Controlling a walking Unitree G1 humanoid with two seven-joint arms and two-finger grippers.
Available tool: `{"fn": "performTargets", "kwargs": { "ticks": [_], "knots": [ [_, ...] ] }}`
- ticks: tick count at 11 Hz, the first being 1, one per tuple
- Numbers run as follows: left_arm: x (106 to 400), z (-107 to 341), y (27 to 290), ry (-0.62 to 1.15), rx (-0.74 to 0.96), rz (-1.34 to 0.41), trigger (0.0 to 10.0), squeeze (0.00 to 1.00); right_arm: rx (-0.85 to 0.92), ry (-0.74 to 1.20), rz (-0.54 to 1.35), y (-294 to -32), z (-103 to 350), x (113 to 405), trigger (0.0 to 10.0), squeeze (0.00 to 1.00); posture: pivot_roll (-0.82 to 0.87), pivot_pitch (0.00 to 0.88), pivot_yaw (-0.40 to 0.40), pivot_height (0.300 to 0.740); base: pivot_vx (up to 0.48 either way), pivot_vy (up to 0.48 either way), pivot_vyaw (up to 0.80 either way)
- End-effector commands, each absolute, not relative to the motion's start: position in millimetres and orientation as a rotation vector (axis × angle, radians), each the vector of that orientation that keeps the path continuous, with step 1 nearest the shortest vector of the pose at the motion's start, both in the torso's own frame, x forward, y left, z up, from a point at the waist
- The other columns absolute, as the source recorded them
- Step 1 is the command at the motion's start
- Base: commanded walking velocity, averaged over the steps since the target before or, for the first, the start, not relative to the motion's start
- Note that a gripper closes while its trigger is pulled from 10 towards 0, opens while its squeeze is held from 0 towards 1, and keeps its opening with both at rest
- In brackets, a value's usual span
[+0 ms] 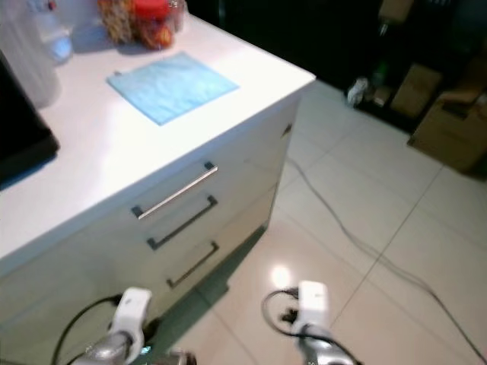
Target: Kitchen organization
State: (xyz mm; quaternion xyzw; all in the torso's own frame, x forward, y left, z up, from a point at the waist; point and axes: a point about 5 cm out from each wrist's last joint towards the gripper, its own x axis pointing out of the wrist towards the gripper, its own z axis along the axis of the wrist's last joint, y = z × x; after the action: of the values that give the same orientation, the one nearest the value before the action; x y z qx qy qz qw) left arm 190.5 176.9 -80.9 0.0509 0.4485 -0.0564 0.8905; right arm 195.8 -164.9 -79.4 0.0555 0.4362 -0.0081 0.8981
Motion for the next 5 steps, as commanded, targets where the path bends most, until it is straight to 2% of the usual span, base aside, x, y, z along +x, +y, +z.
{"fn": "performTargets", "kwargs": {
  "ticks": [1, 5],
  "knots": [
    [186.7, -83.0, 173.1, 0.94, 0.104, -0.127, 10.0, 0.0, 0.102, 0.912, -0.032, -172.6, -79.6, 194.4, 10.0, 0.0, -0.03, 0.057, -0.009, 0.74, 0.0, 0.0, 0.8],
    [185.8, -83.5, 172.5, 0.942, 0.104, -0.133, 10.0, 0.0, 0.102, 0.918, -0.027, -172.2, -80.1, 193.7, 10.0, 0.0, -0.03, 0.06, -0.007, 0.74, 0.0, 0.0, 0.8]
  ]
}}
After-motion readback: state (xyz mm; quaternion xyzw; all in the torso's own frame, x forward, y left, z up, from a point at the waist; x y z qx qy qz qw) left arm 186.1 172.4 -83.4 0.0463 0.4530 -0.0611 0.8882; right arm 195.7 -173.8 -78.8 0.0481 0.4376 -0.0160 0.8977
